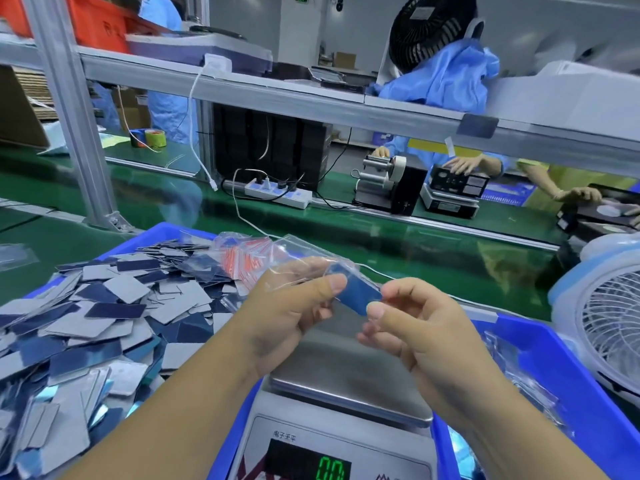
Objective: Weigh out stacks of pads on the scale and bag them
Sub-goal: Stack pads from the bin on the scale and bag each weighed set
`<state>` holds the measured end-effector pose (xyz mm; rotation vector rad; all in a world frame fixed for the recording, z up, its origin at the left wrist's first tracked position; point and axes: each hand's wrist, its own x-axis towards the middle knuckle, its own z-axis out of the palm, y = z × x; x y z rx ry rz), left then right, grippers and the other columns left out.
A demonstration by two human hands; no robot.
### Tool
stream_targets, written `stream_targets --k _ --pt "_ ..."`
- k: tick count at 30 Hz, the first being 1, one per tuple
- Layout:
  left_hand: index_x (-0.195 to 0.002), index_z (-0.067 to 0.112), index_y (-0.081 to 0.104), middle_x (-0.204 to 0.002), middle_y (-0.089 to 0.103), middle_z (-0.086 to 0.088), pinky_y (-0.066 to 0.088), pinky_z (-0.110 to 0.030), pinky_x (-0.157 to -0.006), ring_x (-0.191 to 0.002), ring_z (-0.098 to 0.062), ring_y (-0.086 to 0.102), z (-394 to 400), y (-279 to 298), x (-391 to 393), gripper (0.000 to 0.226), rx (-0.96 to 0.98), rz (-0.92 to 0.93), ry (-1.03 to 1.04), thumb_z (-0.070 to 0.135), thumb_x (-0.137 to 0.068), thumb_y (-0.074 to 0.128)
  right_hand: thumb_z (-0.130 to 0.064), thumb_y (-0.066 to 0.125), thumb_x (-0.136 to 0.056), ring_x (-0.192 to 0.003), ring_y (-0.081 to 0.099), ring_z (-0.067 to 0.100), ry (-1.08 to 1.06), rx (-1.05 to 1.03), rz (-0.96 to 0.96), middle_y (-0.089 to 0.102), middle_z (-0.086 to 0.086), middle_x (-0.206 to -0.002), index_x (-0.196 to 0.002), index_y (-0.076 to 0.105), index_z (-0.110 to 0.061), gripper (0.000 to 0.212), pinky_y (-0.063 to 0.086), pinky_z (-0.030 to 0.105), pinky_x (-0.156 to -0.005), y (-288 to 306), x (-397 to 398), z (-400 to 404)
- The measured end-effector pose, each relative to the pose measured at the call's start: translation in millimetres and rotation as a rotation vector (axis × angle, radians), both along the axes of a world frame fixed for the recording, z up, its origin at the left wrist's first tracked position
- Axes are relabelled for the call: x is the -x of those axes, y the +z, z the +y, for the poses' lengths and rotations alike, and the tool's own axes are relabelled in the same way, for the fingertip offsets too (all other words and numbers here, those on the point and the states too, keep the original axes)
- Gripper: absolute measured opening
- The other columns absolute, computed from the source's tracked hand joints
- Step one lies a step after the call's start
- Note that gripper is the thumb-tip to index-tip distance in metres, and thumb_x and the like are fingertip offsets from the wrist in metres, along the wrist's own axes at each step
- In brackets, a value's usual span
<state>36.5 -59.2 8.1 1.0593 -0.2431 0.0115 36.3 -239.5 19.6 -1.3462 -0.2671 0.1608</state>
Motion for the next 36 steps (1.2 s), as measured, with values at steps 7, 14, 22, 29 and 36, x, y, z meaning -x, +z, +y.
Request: stream_targets --k 7,14,22,29,36 --pt "-0.085 0.026 0.077 -0.076 0.068 0.007 0.044 -0.019 -0.058 -0.066 -0.006 0.055 -12 -10 3 0.02 -0.299 -0.039 -0.042 0.037 -0.069 0.083 -0.019 0.084 -0.054 -0.069 0.068 0.025 -0.077 -0.15 0.008 0.067 0.015 -0.072 -0.071 0.073 -0.007 0.023 0.059 0.033 -0.07 0 7 8" --pt "-0.101 0.024 0.079 -0.091 0.075 -0.003 0.043 -0.026 -0.068 -0.078 -0.011 0.058 -19 -11 4 0.036 -0.297 0.02 0.042 0.044 -0.07 0.079 -0.036 0.072 -0.071 -0.081 0.071 0.014 -0.079 -0.082 -0.013 0.076 0.006 -0.089 -0.092 0.08 -0.021 0.027 0.054 0.022 -0.067 -3 18 19" --pt "-0.09 0.022 0.078 -0.075 0.072 0.014 0.047 -0.013 -0.065 -0.066 0.004 0.063 -22 -9 7 0.016 -0.328 -0.037 0.037 0.02 -0.075 0.083 -0.004 0.069 -0.084 -0.069 0.06 0.007 -0.191 0.054 -0.128 0.073 -0.001 -0.082 -0.081 0.077 -0.017 0.016 0.047 0.021 -0.067 -3 7 8" --pt "-0.107 0.028 0.078 -0.105 0.076 0.001 0.052 -0.022 -0.082 -0.098 -0.01 0.069 -14 -8 3 0.031 -0.341 -0.063 -0.062 0.019 -0.076 0.076 0.0 0.069 -0.085 -0.071 0.061 0.007 -0.251 0.235 -0.35 0.07 -0.003 -0.075 -0.085 0.074 -0.028 0.028 0.049 0.016 -0.066 1 -2 -5" --pt "-0.089 0.033 0.08 -0.089 0.077 0.003 0.054 -0.019 -0.073 -0.086 -0.008 0.071 -14 -9 -2 0.028 -0.364 -0.061 0.098 0.014 -0.07 0.076 -0.013 0.074 -0.084 -0.072 0.057 0.008 -0.256 0.396 -0.369 0.067 0.002 -0.08 -0.082 0.071 -0.028 0.015 0.048 0.021 -0.068 2 -10 -13"
